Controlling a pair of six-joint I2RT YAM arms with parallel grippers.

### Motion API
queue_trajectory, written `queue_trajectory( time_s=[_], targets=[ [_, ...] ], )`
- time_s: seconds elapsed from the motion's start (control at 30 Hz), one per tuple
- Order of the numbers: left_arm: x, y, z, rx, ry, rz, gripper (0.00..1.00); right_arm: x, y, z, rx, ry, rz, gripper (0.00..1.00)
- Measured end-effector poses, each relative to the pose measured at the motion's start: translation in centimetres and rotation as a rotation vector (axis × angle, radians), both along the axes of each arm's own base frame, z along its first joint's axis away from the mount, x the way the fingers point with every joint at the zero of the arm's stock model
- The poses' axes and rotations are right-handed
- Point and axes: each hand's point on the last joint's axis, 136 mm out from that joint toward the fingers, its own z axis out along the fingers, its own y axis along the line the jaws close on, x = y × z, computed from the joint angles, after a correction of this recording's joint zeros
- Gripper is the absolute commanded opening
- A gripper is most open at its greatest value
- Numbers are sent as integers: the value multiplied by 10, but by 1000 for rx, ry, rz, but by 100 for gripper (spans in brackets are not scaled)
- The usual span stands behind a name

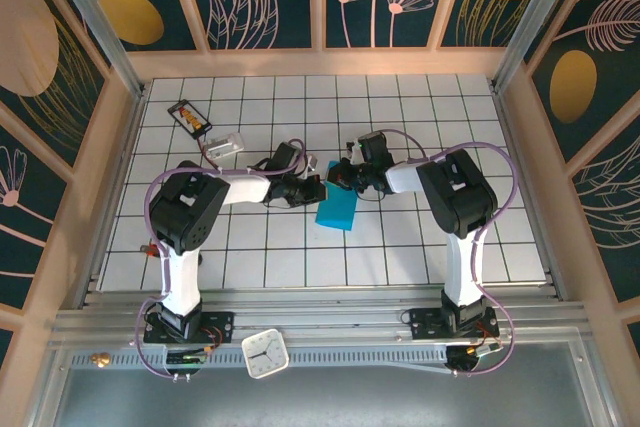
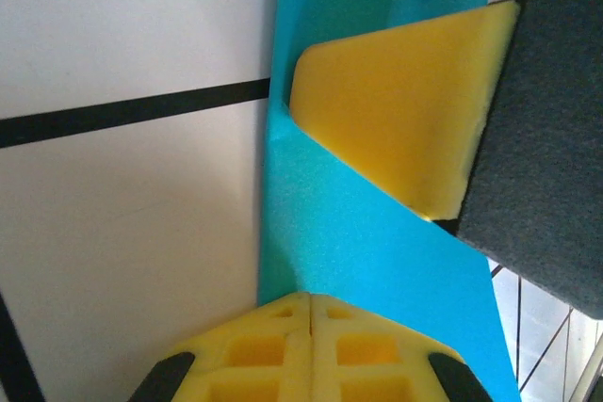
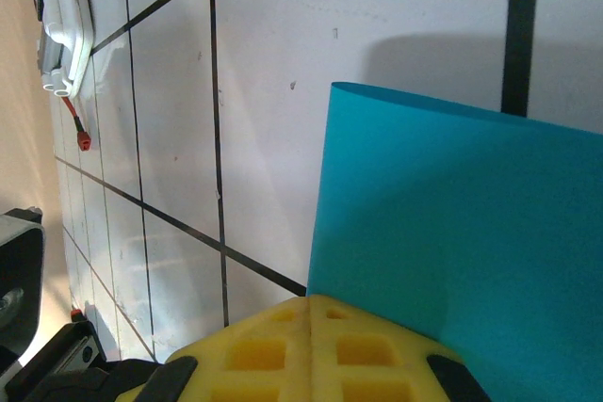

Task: Fold a paper plane with a square sheet of paper (pick it up from the middle)
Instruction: First fold in half a square sheet of paper at the center of the table.

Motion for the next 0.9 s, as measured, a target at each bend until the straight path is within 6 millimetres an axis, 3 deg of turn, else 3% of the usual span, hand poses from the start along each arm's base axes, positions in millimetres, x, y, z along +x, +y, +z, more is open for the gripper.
queue_trajectory(
  time_s=[0.47,0.9],
  targets=[
    [-31,14,-1,15,-28,-91,0,0,0,0,-1,2,0,0],
    [-79,22,2,8,46,-166,0,0,0,0,-5,-10,9,0]
  ],
)
